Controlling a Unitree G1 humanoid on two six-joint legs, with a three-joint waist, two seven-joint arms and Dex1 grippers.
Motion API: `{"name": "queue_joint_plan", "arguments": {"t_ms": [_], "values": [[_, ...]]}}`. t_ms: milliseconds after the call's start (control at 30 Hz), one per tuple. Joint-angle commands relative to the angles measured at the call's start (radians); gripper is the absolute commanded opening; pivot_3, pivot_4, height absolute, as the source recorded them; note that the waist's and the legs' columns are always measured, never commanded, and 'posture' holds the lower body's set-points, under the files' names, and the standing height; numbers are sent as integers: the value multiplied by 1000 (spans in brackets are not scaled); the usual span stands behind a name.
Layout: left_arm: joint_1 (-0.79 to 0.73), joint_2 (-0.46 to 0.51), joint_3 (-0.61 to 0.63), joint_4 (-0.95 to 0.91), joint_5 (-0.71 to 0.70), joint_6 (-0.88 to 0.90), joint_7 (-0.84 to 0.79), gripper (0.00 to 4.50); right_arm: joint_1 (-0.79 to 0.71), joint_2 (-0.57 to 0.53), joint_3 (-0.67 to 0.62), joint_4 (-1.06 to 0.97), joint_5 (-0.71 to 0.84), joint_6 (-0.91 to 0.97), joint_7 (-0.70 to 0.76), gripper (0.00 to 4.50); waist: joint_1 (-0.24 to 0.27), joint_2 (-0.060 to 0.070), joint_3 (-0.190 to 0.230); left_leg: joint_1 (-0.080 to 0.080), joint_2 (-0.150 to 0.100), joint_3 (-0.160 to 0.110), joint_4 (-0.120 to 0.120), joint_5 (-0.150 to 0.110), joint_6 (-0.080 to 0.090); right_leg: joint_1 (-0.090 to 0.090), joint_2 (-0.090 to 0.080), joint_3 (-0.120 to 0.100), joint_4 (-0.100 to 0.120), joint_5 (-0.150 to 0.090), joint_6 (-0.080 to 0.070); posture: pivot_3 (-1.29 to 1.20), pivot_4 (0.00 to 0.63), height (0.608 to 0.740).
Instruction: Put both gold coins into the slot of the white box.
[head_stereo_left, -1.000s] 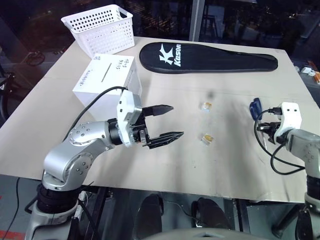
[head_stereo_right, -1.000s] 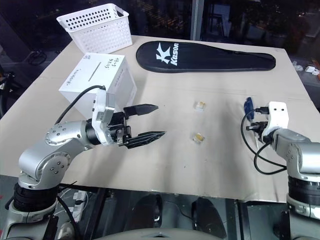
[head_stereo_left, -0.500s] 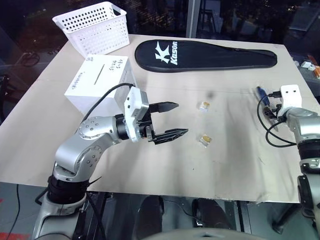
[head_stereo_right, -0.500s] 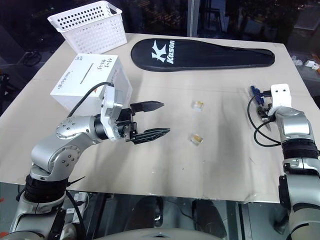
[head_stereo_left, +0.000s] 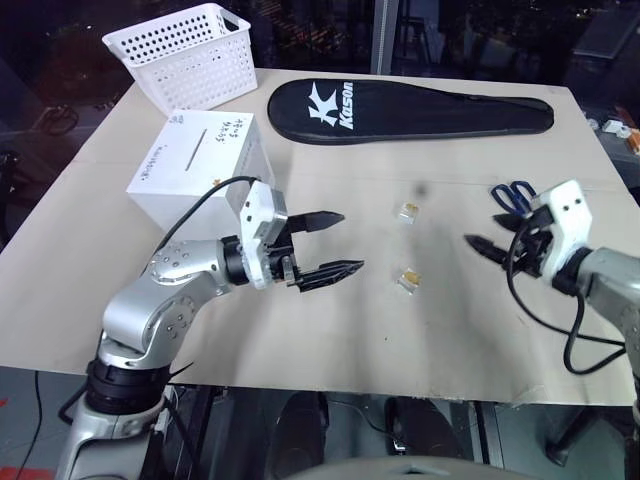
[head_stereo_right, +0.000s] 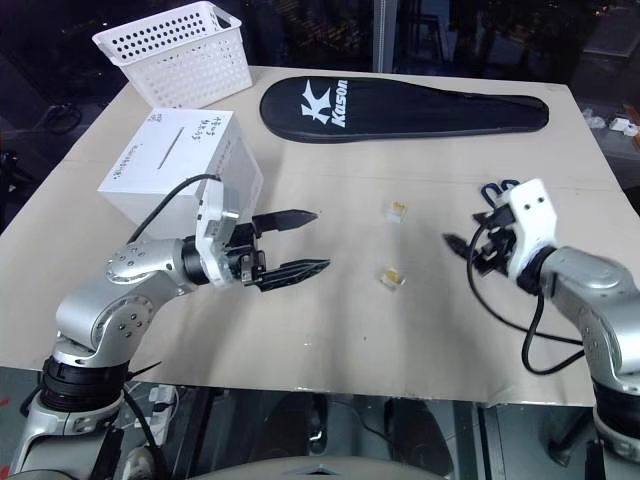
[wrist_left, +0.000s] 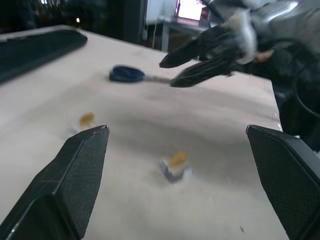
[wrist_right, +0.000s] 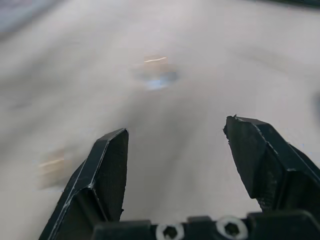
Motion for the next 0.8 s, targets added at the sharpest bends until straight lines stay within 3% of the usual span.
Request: {"name": "queue_joint_plan", "arguments": {"t_ms": [33,133,267,500,800], "values": [[21,40,33,-39,-14,-8,-40,4500,15,20,23,-86,56,30,-15,3376,1,0,0,0,0,0,0,0,0,0,0,0,0,0,0,0,150,740],[47,74,48,-41,-14,-14,-69,4500,17,50,56,-87,80,64,-41,3376,1,0,0,0,0,0,1,0,0,0,0,0,0,0,0,0,150,740],[76,125,63,-51,-28,-19,-139,4500,-12,86,127,-63,73,89,-84,2182,0,0,0,0,0,0,1,0,0,0,0,0,0,0,0,0,150,740],[97,160,77,-50,-30,-24,-190,4500,-54,107,207,-7,51,96,-118,2182,2,0,0,-1,0,0,1,0,0,0,0,-1,0,0,0,0,150,740],[101,155,80,-60,-34,-22,-175,4500,-82,117,220,43,42,100,-137,2182,1,0,0,-1,0,0,1,0,0,0,0,0,0,0,0,0,150,740]]}}
